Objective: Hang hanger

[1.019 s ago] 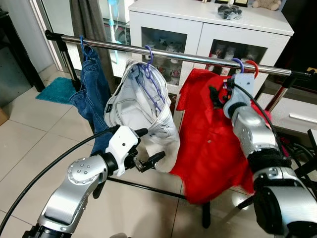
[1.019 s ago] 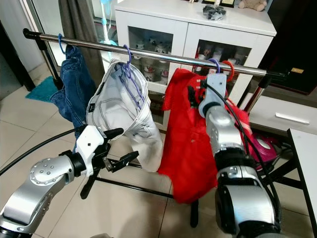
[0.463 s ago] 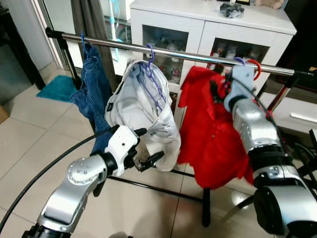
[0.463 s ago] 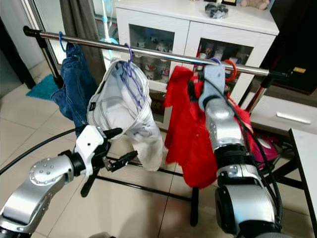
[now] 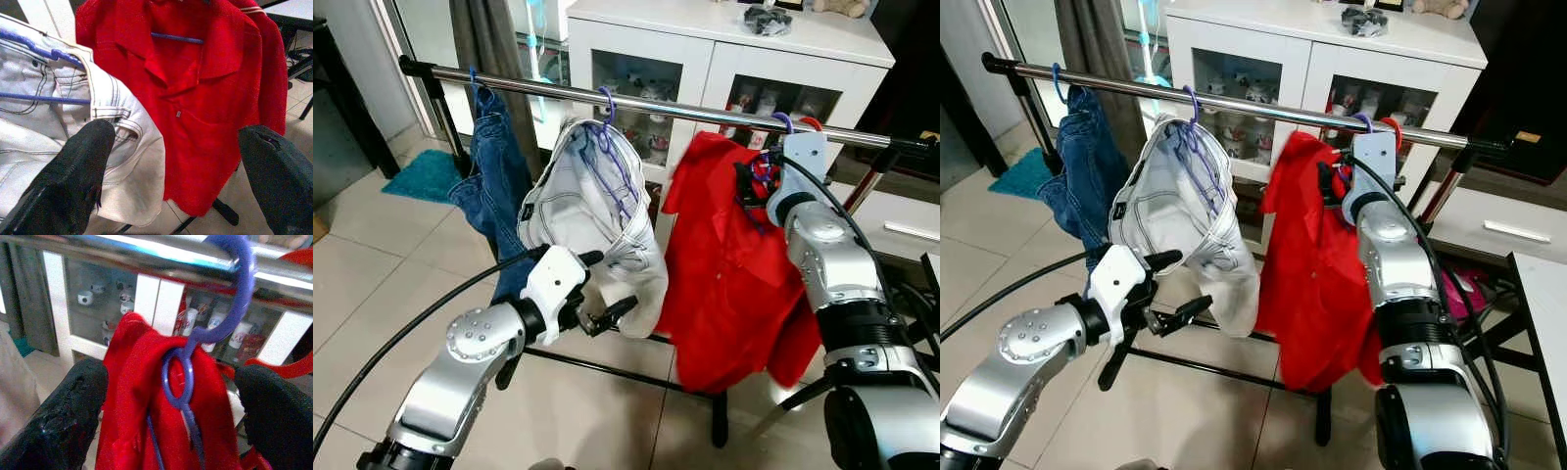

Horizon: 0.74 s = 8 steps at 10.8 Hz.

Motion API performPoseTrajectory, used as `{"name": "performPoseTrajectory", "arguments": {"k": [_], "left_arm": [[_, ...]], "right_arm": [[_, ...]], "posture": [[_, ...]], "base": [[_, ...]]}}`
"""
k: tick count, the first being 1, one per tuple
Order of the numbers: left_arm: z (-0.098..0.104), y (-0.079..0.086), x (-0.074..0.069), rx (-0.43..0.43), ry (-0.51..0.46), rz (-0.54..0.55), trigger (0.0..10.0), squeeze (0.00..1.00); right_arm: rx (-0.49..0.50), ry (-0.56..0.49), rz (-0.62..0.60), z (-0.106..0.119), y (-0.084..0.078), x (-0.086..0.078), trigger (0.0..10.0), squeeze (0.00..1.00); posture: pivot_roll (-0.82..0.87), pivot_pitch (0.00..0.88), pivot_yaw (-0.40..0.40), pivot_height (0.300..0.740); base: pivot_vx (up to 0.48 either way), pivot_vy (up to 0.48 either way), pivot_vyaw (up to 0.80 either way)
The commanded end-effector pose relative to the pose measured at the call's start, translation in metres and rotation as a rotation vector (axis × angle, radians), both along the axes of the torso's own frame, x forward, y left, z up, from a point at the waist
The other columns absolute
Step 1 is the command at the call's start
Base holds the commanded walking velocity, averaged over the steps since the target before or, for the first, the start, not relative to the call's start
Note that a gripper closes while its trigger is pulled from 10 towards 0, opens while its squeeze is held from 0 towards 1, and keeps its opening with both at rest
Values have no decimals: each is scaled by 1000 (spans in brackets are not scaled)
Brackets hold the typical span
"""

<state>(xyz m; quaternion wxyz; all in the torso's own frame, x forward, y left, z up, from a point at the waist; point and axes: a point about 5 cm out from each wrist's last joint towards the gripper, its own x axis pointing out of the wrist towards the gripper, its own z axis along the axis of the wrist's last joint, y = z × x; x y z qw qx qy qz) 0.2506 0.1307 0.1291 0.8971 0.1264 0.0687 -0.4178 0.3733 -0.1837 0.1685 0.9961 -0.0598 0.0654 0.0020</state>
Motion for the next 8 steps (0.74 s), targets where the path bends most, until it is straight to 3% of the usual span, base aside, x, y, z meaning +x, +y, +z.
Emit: {"name": "performPoseTrajectory", "arguments": {"k": [1, 2, 3, 8], "left_arm": [[1, -2, 1, 11, -4, -10, 10000, 0], [1, -1, 1, 11, -4, -6, 10000, 0], [0, -1, 0, 9, -5, 1, 10000, 0], [0, -2, 1, 5, -7, -5, 10000, 0]], "right_arm": [[1, 4, 15, 4, 4, 3, 10000, 988], [9, -7, 33, 8, 8, 3, 10000, 114], [16, -50, 85, 17, 19, 1, 10000, 0], [-10, 11, 107, 4, 24, -6, 10000, 0]], "posture": [[0, 0, -36, 740], [3, 0, -41, 740], [5, 0, -47, 740], [-4, 0, -40, 740]], "base": [[0, 0, 0], [0, 0, 0], [0, 0, 0], [0, 0, 0]]}}
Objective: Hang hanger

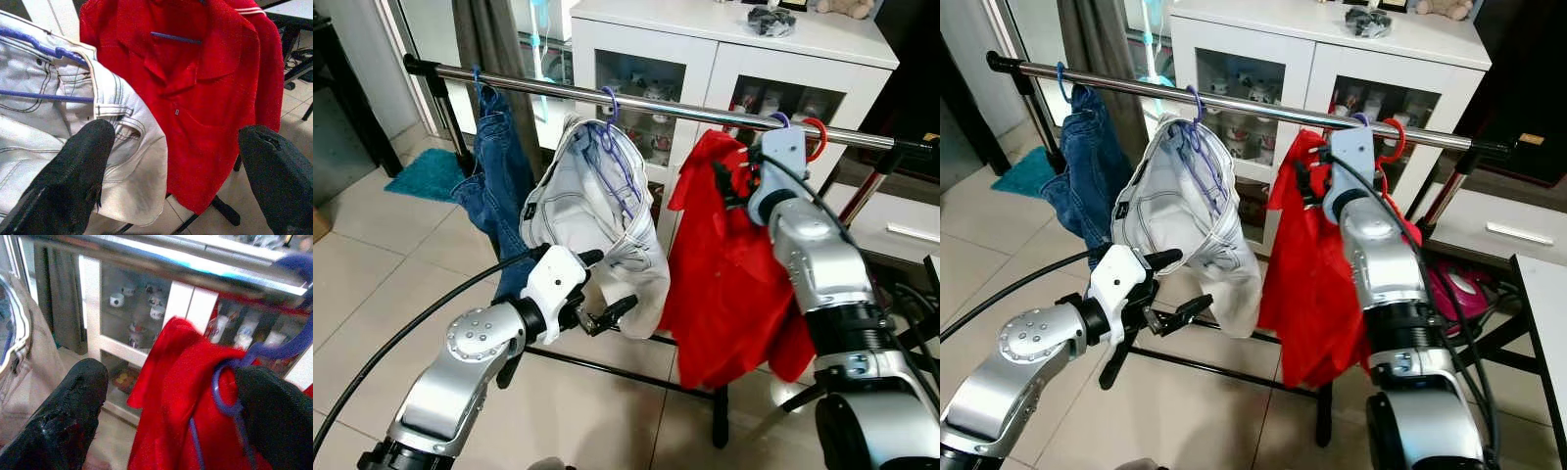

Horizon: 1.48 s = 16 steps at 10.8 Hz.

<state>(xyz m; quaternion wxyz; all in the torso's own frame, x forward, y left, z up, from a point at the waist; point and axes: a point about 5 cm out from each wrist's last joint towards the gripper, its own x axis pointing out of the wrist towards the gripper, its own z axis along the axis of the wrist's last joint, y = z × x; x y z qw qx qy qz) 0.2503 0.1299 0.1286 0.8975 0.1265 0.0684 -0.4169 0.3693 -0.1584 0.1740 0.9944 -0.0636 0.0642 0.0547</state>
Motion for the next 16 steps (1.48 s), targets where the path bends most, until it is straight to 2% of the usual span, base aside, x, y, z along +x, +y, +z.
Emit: {"name": "performPoseTrajectory", "arguments": {"k": [1, 4, 7, 10, 16], "left_arm": [[1, -2, 1, 4, -7, -8, 10000, 0], [1, -2, 0, 3, -8, -2, 10000, 0], [0, -4, 0, 0, -7, -2, 10000, 0], [-1, -3, -2, -5, -1, 3, 10000, 0], [-3, -6, -5, -3, 12, -19, 10000, 0]], "right_arm": [[1, 15, -6, -5, -1, -1, 10000, 0], [9, 37, -22, -13, -3, 0, 10000, 0], [11, 14, -103, -13, -15, 6, 10000, 0], [22, -27, -125, -6, -20, 9, 10000, 0], [-46, 61, -163, -20, -21, 26, 10000, 0]], "posture": [[0, 0, -44, 740], [6, 0, -50, 740], [6, 0, -55, 740], [7, 0, -60, 740], [0, 0, -43, 740]], "base": [[0, 0, 0], [0, 0, 0], [0, 0, 0], [0, 0, 0], [0, 0, 0]]}}
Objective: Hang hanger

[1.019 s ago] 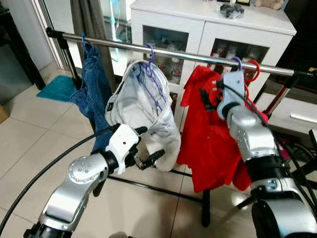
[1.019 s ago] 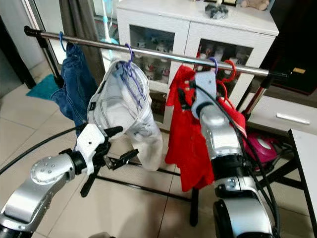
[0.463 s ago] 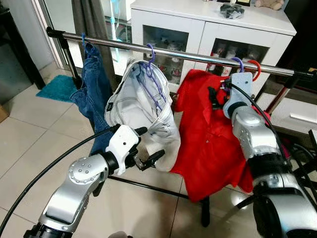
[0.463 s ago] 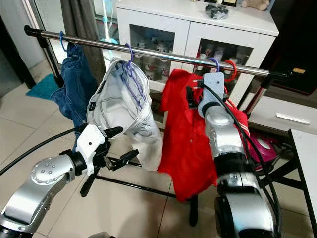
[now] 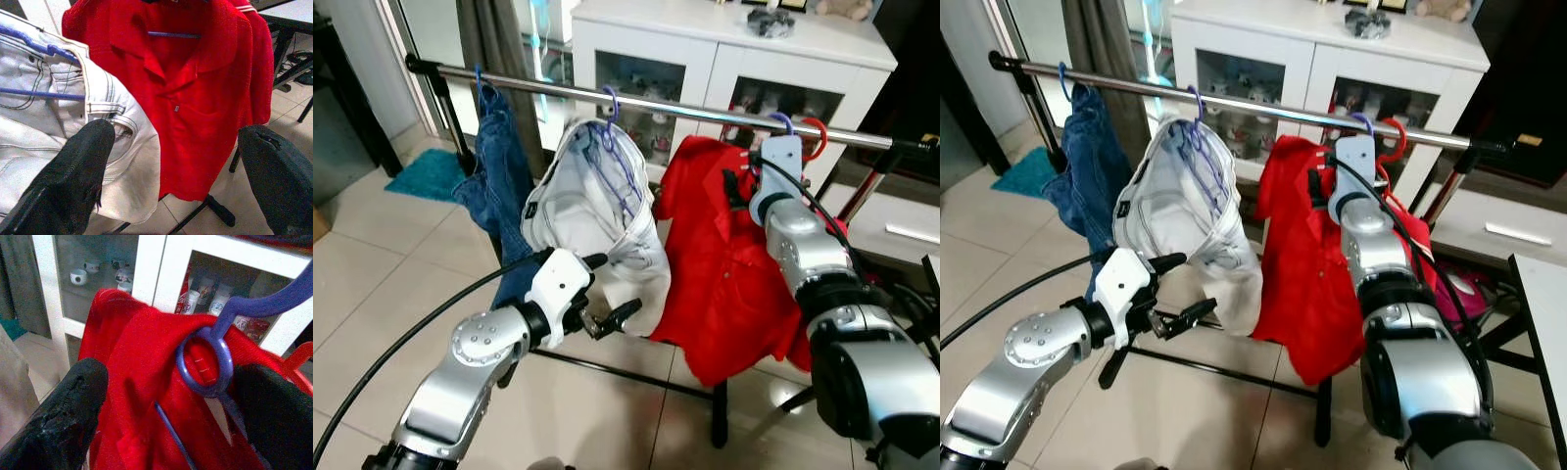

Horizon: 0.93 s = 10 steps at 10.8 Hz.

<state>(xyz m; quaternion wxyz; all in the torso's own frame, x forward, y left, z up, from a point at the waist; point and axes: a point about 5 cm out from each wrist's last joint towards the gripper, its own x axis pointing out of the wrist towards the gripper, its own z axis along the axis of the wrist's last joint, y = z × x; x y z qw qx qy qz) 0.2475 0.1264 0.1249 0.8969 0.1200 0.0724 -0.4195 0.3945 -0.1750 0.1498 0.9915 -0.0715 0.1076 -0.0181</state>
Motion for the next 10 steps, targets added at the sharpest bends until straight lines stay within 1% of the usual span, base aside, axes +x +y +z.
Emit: {"name": "performPoseTrajectory", "arguments": {"k": [1, 2, 3, 4, 5, 6, 9, 10], "left_arm": [[0, -2, -3, 8, 2, -15, 10000, 0], [-1, -1, -5, 8, 7, -12, 10000, 0], [-1, -1, -5, 9, 10, -13, 10000, 0], [-1, -2, -4, 8, 11, -13, 10000, 0], [-2, -2, -5, 7, 13, -13, 10000, 0], [-2, -2, -5, 7, 14, -12, 10000, 0], [-3, -3, -6, 5, 25, -16, 10000, 0], [-4, -2, -6, 9, 32, -13, 10000, 0]], "right_arm": [[14, 15, -22, -1, -5, 1, 10000, 0], [82, 37, -19, -5, -3, 1, 10000, 0], [122, 59, -13, -8, -3, 1, 10000, 0], [184, 73, -5, -10, -2, 0, 9961, 0], [196, 81, 8, -11, -2, 0, 2863, 0], [218, 88, 9, -12, -2, 0, 0, 0], [277, 150, 47, -15, 3, 1, 0, 0], [305, 153, 33, -12, 2, 2, 0, 0]], "posture": [[5, 0, -45, 740], [5, 0, -45, 740], [4, 0, -45, 740], [3, 0, -45, 740], [2, 0, -45, 740], [2, 0, -45, 740], [3, 0, -48, 740], [5, 0, -48, 740]], "base": [[0, 0, 0], [0, 0, 0], [0, 0, 0], [0, 0, 0], [0, 0, 0], [0, 0, 0], [0, 0, 0], [0, 0, 0]]}}
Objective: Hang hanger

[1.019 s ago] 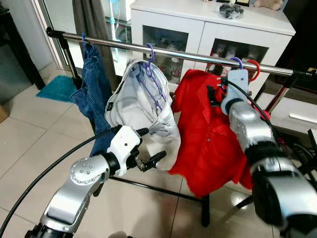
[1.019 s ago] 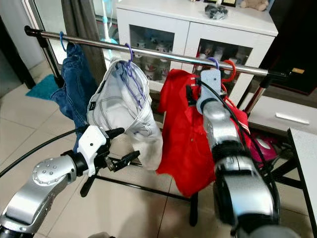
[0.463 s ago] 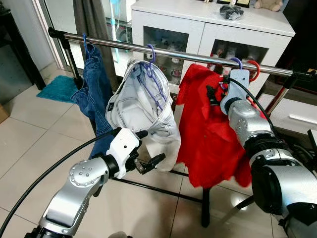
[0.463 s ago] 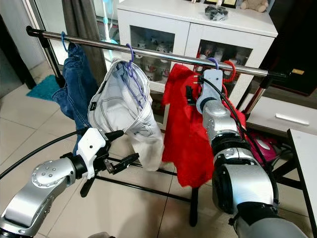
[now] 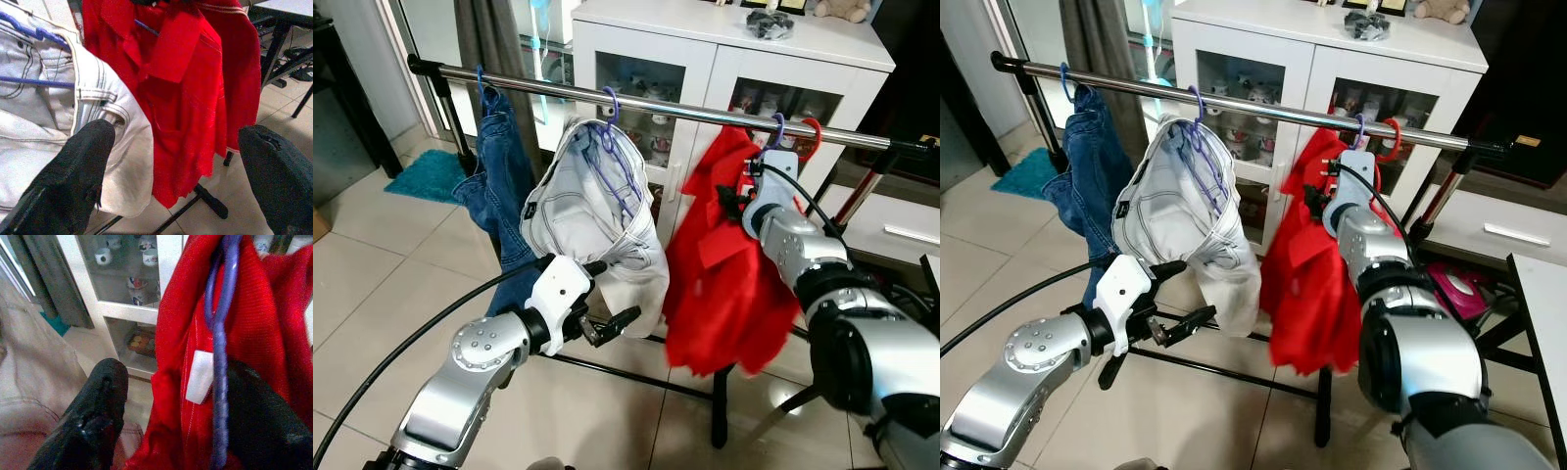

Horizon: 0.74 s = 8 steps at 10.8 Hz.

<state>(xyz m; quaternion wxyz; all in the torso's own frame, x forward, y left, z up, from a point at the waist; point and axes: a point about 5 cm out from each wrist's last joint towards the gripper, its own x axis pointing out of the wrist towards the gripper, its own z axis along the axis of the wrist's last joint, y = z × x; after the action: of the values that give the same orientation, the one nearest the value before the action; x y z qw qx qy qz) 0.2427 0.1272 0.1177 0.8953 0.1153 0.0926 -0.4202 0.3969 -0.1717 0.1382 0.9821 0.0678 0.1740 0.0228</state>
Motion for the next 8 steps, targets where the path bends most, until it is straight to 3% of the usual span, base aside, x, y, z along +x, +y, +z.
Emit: {"name": "performPoseTrajectory", "arguments": {"k": [1, 5, 8], "left_arm": [[3, -2, -2, 5, -9, -11, 10000, 0], [3, -2, -3, -2, -11, 2, 10000, 0], [2, -3, -3, 1, -14, 15, 10000, 0]], "right_arm": [[28, 1, -36, 5, -5, 2, 0, 0], [-10, -79, -78, 16, -13, 5, 0, 0], [-56, -174, -41, 24, -5, 8, 0, 0]], "posture": [[8, 0, -52, 740], [11, 0, -51, 740], [17, 0, -63, 740]], "base": [[0, 0, 0], [0, 0, 0], [0, 0, 0]]}}
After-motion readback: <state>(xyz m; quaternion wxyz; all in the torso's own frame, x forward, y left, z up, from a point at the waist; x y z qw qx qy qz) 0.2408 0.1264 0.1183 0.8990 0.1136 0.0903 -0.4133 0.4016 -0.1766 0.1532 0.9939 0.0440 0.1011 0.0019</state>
